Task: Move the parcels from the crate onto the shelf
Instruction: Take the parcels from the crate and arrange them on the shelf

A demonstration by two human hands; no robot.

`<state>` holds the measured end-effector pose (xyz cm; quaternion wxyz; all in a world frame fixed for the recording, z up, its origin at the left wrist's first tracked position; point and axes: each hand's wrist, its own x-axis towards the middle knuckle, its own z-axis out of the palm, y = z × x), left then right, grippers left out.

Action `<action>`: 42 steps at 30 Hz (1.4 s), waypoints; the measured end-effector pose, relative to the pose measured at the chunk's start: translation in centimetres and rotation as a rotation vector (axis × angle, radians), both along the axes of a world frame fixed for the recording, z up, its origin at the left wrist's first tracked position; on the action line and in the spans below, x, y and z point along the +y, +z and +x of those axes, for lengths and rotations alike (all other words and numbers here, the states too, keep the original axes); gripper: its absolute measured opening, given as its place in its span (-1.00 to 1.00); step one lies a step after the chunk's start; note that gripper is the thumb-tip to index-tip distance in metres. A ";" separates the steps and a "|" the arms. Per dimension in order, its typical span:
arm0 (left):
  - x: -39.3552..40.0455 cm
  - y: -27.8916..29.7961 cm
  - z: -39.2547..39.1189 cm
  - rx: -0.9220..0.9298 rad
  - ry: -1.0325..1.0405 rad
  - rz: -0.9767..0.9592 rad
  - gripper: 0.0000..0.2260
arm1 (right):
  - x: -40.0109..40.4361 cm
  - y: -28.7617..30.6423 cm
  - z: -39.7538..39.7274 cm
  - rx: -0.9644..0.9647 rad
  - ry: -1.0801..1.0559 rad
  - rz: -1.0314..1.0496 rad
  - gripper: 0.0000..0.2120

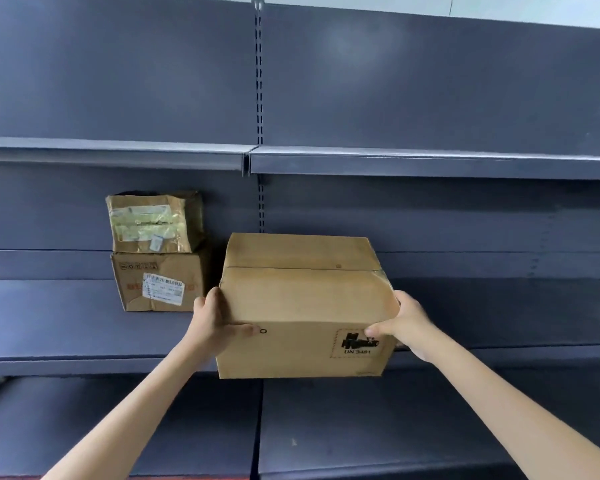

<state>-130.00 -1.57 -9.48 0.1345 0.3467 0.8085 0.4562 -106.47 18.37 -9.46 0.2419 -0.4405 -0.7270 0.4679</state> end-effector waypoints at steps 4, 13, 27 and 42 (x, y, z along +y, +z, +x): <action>2.2 -1.2 0.7 -0.050 0.008 -0.044 -0.34 | 2.9 0.0 0.1 -0.032 0.027 -0.020 -0.33; 5.1 0.4 -1.8 -0.049 -0.003 -0.138 -0.03 | 4.9 1.3 -1.3 -0.077 0.035 -0.055 -0.40; 6.3 -0.5 -3.7 -0.103 -0.042 -0.084 -0.06 | 5.2 0.6 -2.2 -0.055 -0.002 -0.039 -0.42; 4.7 -1.9 -5.4 -0.268 -0.115 -0.093 -0.30 | -1.1 1.6 -6.0 -0.514 0.054 0.761 -0.18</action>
